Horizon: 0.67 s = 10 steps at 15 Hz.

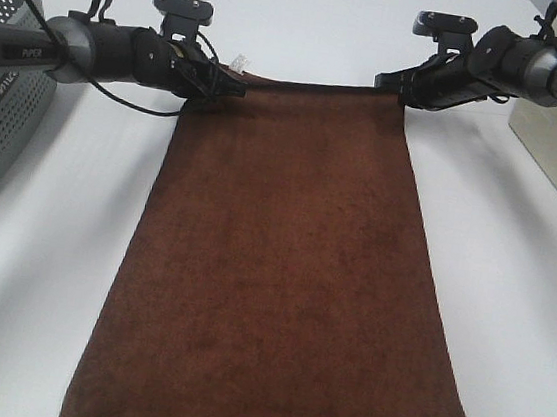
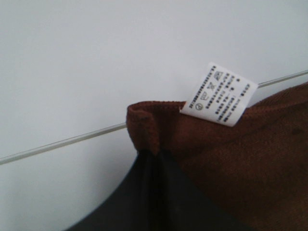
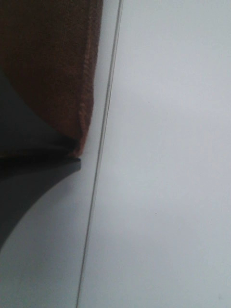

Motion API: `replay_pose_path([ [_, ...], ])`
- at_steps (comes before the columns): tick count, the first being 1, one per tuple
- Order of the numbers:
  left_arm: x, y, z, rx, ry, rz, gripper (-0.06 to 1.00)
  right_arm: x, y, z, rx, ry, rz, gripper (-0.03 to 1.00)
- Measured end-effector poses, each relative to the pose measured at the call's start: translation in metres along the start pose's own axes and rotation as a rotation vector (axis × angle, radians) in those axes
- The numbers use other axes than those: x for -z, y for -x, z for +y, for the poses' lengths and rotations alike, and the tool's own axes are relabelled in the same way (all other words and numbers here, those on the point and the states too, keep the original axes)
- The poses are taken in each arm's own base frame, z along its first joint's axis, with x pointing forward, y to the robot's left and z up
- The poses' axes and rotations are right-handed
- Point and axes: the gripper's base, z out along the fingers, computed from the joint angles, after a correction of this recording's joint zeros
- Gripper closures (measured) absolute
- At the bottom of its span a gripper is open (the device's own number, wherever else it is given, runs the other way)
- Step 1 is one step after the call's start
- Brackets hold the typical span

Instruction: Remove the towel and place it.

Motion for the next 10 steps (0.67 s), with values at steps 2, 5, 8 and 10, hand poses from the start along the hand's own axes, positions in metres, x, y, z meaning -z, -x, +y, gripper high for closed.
replay_pose_path([
  [2,-0.0023,-0.0035,0.0003,0.001,0.003,-0.005,0.94,0.0000,0.0011,-0.0003,-0.001,-0.004,-0.013,0.96],
  [5,-0.0030,-0.0028,0.0008,0.002,0.007,-0.026,0.94,0.0000,0.0027,0.0000,-0.020,0.000,-0.029,0.96],
  [8,-0.0030,-0.0024,0.0008,0.003,0.007,-0.030,0.93,0.0000,0.0030,0.0005,-0.035,0.006,-0.033,0.92],
  [10,-0.0035,0.0007,0.0017,0.003,0.016,-0.080,0.81,0.0001,0.0040,0.0004,-0.042,0.006,-0.044,0.76],
])
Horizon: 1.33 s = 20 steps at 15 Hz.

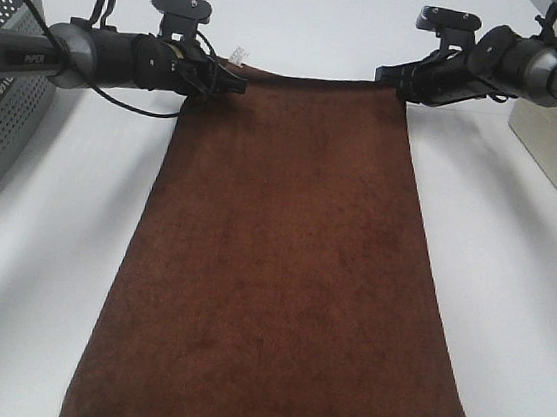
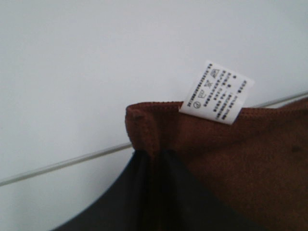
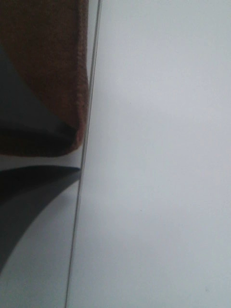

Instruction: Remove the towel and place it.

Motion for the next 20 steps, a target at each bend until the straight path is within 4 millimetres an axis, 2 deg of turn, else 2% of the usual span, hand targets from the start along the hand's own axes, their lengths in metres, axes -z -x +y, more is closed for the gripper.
replay_pose_path([
  [1,-0.001,0.001,0.001,0.000,0.005,-0.030,0.76,0.000,0.000,0.000,0.000,-0.003,-0.008,0.71],
  [3,-0.003,-0.003,0.001,0.000,0.011,-0.046,0.48,-0.002,-0.002,-0.001,-0.002,-0.006,-0.010,0.43],
  [5,-0.007,-0.013,0.001,0.000,0.012,-0.031,0.33,-0.004,-0.004,-0.002,-0.004,-0.006,-0.004,0.33],
  [10,-0.007,-0.014,0.001,0.001,0.011,-0.026,0.32,-0.006,-0.005,-0.006,0.009,-0.027,-0.029,0.32],
  [15,-0.007,-0.014,0.003,0.002,0.014,-0.027,0.32,-0.004,0.003,-0.023,-0.042,-0.057,-0.102,0.32],
  [20,-0.007,-0.014,0.003,0.002,0.014,-0.026,0.32,-0.004,-0.005,-0.021,-0.056,-0.024,-0.017,0.32],
])
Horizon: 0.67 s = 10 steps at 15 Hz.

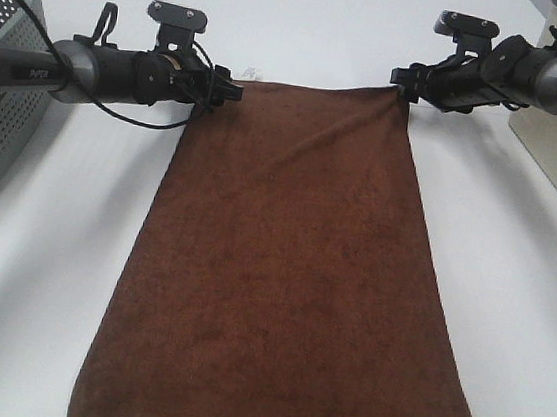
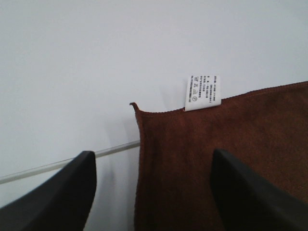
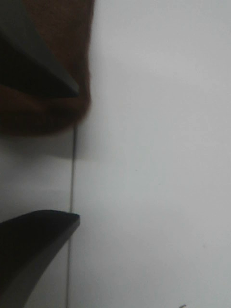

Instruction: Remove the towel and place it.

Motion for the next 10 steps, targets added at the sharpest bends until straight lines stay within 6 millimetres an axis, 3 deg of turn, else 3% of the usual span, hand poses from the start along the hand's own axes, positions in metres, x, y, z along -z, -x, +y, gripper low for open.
replay_pose_path([
  [3,0.000,0.000,0.000,0.000,0.000,0.000,0.32,0.001,-0.011,0.002,0.027,0.026,0.124,0.32],
  [5,0.000,0.000,0.000,0.000,-0.001,0.005,0.32,0.005,-0.009,0.004,0.035,0.034,0.143,0.32],
  [8,0.010,0.009,-0.003,-0.008,-0.029,0.125,0.29,0.033,0.017,0.016,0.054,0.071,0.166,0.30],
  [10,0.028,0.037,-0.005,-0.034,-0.050,0.193,0.18,0.067,0.044,0.029,0.079,0.101,0.174,0.23],
])
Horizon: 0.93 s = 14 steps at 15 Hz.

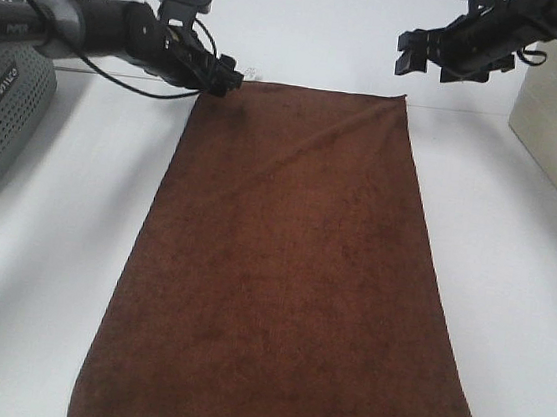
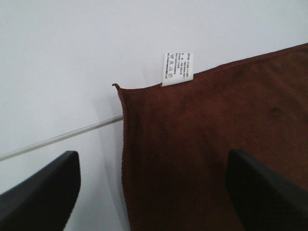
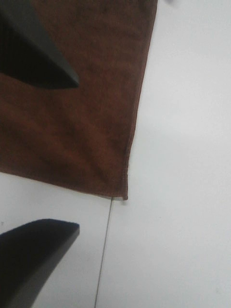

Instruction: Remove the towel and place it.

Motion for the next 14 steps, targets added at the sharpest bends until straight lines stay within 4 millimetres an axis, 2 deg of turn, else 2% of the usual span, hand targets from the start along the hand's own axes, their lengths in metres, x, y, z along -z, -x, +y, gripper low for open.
replay_pose_path([
  [2,0.033,0.032,-0.002,-0.011,-0.019,0.049,0.11,0.036,0.017,0.014,0.025,0.030,0.015,0.19],
  [5,0.097,0.080,0.001,-0.003,-0.035,0.096,0.09,0.101,0.040,0.034,0.086,0.040,0.030,0.19],
  [6,0.123,0.097,0.011,0.045,-0.025,0.101,0.09,0.126,0.045,0.039,0.093,0.023,0.042,0.19],
  [7,0.134,0.103,0.017,0.067,-0.015,0.101,0.09,0.138,0.048,0.040,0.088,0.014,0.044,0.19],
  [9,0.190,0.127,0.059,0.137,0.066,0.099,0.09,0.198,0.057,0.035,0.038,-0.027,0.040,0.19],
  [11,0.238,0.134,0.101,0.186,0.151,0.131,0.09,0.247,0.058,0.022,-0.014,-0.070,0.030,0.19],
  [12,0.268,0.131,0.115,0.219,0.176,0.216,0.09,0.283,0.057,0.023,-0.032,-0.129,0.025,0.19],
  [14,0.286,0.126,0.113,0.209,0.193,0.302,0.09,0.307,0.055,0.026,-0.048,-0.199,0.007,0.19],
])
